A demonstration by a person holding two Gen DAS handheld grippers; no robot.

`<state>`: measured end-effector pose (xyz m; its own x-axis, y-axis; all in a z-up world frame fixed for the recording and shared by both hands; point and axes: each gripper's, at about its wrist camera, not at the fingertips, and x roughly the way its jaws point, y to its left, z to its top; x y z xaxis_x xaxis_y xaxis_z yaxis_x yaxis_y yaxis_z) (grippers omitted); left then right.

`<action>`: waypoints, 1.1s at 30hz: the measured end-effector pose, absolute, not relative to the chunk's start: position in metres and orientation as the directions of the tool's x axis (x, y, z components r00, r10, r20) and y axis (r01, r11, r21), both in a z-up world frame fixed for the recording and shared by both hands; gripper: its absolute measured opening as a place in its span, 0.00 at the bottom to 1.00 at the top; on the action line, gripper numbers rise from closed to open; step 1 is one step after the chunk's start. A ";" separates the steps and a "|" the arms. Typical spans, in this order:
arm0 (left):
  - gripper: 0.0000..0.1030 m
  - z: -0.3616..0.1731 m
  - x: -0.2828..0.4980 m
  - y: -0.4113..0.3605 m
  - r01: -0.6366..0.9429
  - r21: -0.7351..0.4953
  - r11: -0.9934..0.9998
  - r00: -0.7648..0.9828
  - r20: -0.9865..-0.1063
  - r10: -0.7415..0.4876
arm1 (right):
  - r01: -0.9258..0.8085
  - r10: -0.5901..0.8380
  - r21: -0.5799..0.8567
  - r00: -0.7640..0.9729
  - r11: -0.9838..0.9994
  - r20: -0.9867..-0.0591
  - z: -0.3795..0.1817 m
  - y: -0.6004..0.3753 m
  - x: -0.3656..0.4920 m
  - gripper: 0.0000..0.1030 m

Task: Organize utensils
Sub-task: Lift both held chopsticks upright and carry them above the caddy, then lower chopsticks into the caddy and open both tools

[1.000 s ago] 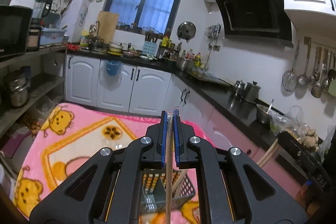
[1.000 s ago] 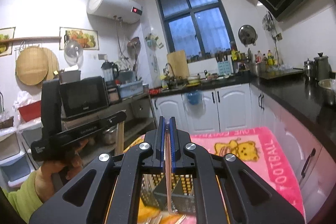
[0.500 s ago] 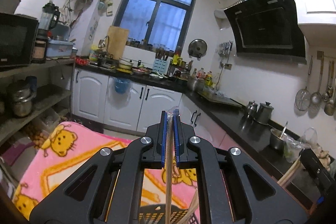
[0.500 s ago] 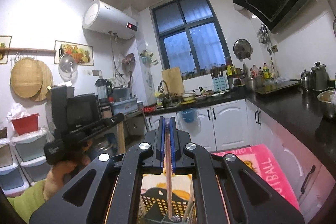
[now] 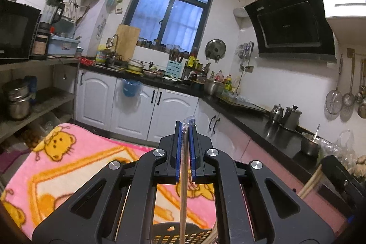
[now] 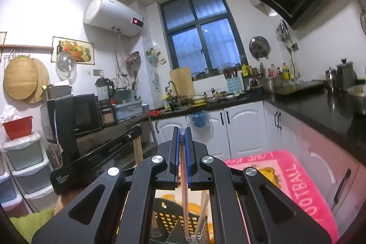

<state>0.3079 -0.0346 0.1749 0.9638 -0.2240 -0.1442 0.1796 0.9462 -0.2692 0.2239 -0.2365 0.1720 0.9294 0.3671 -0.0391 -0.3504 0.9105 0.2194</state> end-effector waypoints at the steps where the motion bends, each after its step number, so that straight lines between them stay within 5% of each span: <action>1: 0.03 0.171 0.308 -0.035 0.181 -0.267 0.947 0.964 -0.143 -0.225 | -0.349 0.368 0.225 0.929 0.910 -0.045 0.169 -0.236 0.225 0.05; 11: 0.03 0.147 0.307 -0.041 0.183 -0.225 0.957 0.970 -0.119 -0.214 | -0.341 0.380 0.264 0.919 0.902 -0.109 0.147 -0.233 0.235 0.05; 16: 0.21 0.138 0.303 -0.039 0.181 -0.222 0.958 0.965 -0.147 -0.216 | -0.337 0.388 0.287 0.910 0.897 -0.146 0.138 -0.235 0.237 0.09; 29: 0.40 0.119 0.284 -0.023 0.164 -0.250 0.954 0.943 -0.245 -0.226 | -0.313 0.392 0.312 0.890 0.897 -0.233 0.114 -0.240 0.233 0.23; 33: 0.53 0.113 0.278 -0.018 0.169 -0.264 0.950 0.925 -0.290 -0.245 | -0.301 0.389 0.319 0.882 0.899 -0.265 0.107 -0.241 0.232 0.28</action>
<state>0.2780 -0.0185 0.1132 0.9251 -0.2455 -0.2897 0.1692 0.9495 -0.2641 0.2318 -0.2410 0.1067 0.8823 0.3891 -0.2648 -0.3008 0.8989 0.3186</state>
